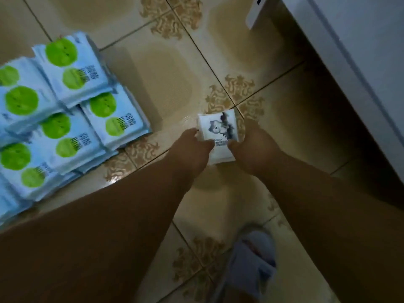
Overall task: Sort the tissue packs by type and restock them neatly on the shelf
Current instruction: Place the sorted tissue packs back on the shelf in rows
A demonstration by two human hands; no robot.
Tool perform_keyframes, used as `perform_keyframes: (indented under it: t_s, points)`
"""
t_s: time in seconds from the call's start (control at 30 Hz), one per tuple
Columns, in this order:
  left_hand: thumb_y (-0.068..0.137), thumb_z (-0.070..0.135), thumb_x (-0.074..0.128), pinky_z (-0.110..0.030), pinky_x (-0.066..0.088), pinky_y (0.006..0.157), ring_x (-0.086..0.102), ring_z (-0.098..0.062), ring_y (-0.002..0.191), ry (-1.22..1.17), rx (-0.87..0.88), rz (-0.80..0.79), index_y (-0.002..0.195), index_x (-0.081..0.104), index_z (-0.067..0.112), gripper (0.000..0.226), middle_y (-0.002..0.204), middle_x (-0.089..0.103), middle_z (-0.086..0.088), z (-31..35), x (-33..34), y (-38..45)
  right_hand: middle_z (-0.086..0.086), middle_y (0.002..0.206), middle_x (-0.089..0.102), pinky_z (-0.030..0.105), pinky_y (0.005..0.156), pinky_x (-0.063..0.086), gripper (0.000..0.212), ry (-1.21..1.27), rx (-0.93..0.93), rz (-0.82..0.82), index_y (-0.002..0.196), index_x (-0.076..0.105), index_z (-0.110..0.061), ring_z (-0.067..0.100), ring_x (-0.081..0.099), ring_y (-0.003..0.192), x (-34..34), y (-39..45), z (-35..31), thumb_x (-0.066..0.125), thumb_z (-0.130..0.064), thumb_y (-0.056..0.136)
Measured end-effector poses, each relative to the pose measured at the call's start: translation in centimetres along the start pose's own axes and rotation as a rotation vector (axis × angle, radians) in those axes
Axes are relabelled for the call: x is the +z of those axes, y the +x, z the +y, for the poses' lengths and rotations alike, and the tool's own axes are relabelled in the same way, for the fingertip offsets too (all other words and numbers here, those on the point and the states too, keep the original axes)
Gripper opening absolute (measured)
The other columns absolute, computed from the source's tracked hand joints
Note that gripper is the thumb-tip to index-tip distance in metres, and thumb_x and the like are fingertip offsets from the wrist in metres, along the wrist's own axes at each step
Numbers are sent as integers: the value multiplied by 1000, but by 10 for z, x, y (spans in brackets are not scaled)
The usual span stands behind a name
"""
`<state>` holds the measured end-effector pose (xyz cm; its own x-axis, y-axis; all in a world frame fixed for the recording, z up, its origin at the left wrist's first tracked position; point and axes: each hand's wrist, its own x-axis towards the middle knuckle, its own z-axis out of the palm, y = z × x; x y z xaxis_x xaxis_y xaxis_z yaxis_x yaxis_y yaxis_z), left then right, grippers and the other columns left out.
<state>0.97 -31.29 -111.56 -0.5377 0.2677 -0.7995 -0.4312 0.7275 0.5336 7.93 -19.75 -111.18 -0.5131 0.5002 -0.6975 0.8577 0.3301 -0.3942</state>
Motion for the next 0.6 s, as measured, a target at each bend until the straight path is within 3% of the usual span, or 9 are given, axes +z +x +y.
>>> perform_keyframes:
  t_s: [0.07, 0.13, 0.23, 0.3, 0.4, 0.47, 0.53, 0.6]
  points:
    - [98, 22, 56, -37, 54, 88, 63, -19, 99, -127, 1, 11, 131, 57, 22, 32, 127, 63, -5, -7, 9, 20, 3, 115, 66, 34, 87, 56, 28, 219, 47, -37, 124, 58, -19, 19, 65, 98, 12, 17, 2, 57, -20, 96]
    - [95, 23, 61, -39, 57, 86, 67, -17, 97, -194, 81, 73, 126, 59, 27, 31, 117, 66, 4, -1, 5, 13, -1, 108, 68, 27, 81, 57, 27, 367, 59, 17, 122, 54, -27, 15, 66, 92, 3, 5, -7, 56, -19, 97]
    - [93, 17, 65, -21, 55, 63, 68, -2, 81, -324, 207, 139, 121, 61, 29, 32, 104, 67, 13, 41, -24, -49, 2, 123, 65, 43, 91, 56, 69, 529, 10, 86, 146, 28, -33, 21, 67, 105, -36, -51, -42, 65, -27, 88]
    - [92, 11, 65, -14, 51, 60, 66, 4, 77, -331, 284, 148, 116, 63, 28, 30, 101, 68, 11, 81, -51, -111, 0, 128, 64, 46, 94, 54, 76, 578, -56, 102, 145, 28, -41, 19, 66, 109, -71, -104, -73, 66, -36, 80]
    - [91, 13, 67, -15, 52, 60, 67, -1, 78, -271, 363, 127, 104, 63, 41, 32, 98, 68, 14, 147, -99, -214, -3, 117, 65, 44, 89, 56, 56, 531, -95, 155, 128, 43, -43, 15, 66, 101, -138, -201, -124, 62, -45, 76]
    - [90, 15, 69, -17, 53, 60, 67, 0, 78, -199, 401, 97, 104, 66, 42, 31, 99, 69, 15, 187, -140, -286, -4, 119, 56, 35, 86, 53, 42, 469, -155, 232, 116, 50, -38, 11, 60, 98, -190, -271, -163, 65, -47, 78]
    - [87, 15, 72, -30, 59, 71, 69, -7, 87, -139, 454, 30, 106, 70, 42, 33, 106, 70, 10, 234, -175, -361, -6, 125, 47, 27, 86, 46, 33, 376, -201, 346, 113, 54, -31, 7, 52, 100, -246, -343, -196, 67, -41, 85]
    - [83, 16, 76, -37, 59, 81, 69, -13, 94, -100, 555, -5, 104, 70, 48, 39, 113, 67, 7, 279, -203, -436, -11, 123, 54, 28, 89, 47, 31, 386, -262, 416, 117, 57, -28, 6, 54, 105, -295, -415, -226, 66, -38, 89]
